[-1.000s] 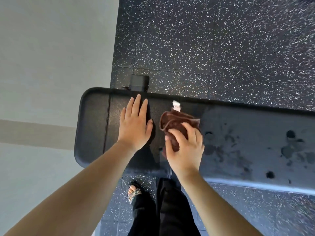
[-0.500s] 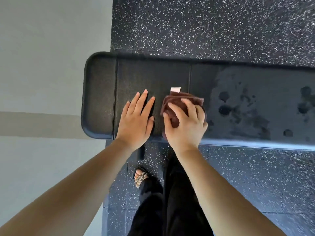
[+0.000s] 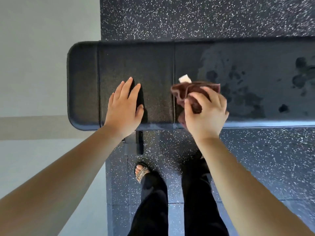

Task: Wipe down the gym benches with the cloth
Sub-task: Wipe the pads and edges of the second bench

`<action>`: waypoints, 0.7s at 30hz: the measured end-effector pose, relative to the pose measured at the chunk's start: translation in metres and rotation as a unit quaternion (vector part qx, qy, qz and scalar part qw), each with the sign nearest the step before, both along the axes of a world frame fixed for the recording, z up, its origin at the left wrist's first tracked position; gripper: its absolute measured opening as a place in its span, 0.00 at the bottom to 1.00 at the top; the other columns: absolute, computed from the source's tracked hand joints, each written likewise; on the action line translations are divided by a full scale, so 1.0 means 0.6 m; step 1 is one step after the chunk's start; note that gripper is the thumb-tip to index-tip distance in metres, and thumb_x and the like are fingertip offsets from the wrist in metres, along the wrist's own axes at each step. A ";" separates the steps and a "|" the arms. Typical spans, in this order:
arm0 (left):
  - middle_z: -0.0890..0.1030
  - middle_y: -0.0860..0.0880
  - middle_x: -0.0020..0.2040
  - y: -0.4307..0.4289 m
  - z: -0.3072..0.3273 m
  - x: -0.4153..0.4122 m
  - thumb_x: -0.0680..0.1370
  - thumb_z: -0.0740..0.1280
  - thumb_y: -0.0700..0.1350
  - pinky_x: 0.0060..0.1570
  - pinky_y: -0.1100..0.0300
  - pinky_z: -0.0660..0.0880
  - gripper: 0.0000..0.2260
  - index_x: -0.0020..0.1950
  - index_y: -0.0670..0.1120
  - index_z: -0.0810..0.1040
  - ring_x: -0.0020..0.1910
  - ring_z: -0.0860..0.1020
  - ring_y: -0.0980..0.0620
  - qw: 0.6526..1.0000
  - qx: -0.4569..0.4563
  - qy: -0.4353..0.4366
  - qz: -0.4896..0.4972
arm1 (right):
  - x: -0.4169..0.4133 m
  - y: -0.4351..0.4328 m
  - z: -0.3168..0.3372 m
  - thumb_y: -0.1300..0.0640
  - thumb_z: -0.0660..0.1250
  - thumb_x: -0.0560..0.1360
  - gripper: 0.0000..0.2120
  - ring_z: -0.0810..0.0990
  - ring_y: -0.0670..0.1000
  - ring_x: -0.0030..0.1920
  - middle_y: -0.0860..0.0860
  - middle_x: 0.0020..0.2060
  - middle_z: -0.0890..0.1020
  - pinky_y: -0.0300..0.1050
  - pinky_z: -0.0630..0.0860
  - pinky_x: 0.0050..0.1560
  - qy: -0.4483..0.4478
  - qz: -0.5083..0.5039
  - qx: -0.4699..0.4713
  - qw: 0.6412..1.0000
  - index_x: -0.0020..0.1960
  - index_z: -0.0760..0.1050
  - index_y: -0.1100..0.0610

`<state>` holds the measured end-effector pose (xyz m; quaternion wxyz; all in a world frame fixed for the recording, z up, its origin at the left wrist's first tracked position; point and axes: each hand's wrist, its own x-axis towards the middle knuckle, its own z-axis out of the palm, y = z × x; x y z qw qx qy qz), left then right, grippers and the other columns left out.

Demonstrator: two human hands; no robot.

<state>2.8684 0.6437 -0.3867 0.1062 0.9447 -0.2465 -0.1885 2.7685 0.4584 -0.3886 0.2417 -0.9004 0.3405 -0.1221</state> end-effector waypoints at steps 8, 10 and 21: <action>0.55 0.43 0.76 -0.061 -0.003 -0.060 0.77 0.61 0.47 0.71 0.40 0.51 0.25 0.73 0.46 0.61 0.75 0.51 0.41 0.996 -0.028 0.008 0.086 | 0.027 -0.021 0.001 0.41 0.69 0.69 0.13 0.71 0.55 0.63 0.44 0.62 0.77 0.56 0.71 0.51 0.025 0.039 0.018 0.999 0.52 0.81 0.43; 0.55 0.42 0.76 -0.079 -0.004 -0.070 0.77 0.60 0.47 0.71 0.39 0.50 0.24 0.73 0.46 0.62 0.75 0.51 0.41 0.993 -0.032 0.007 0.109 | 0.006 -0.026 -0.001 0.41 0.71 0.67 0.12 0.72 0.56 0.62 0.44 0.60 0.78 0.55 0.70 0.49 0.030 0.074 0.015 0.997 0.48 0.82 0.45; 0.63 0.44 0.72 -0.207 0.008 -0.054 0.76 0.62 0.46 0.64 0.28 0.50 0.23 0.70 0.47 0.66 0.71 0.60 0.43 0.991 -0.023 0.009 0.133 | -0.006 -0.208 0.004 0.49 0.73 0.68 0.06 0.74 0.58 0.59 0.47 0.57 0.80 0.56 0.73 0.49 0.024 0.056 0.016 0.998 0.44 0.83 0.48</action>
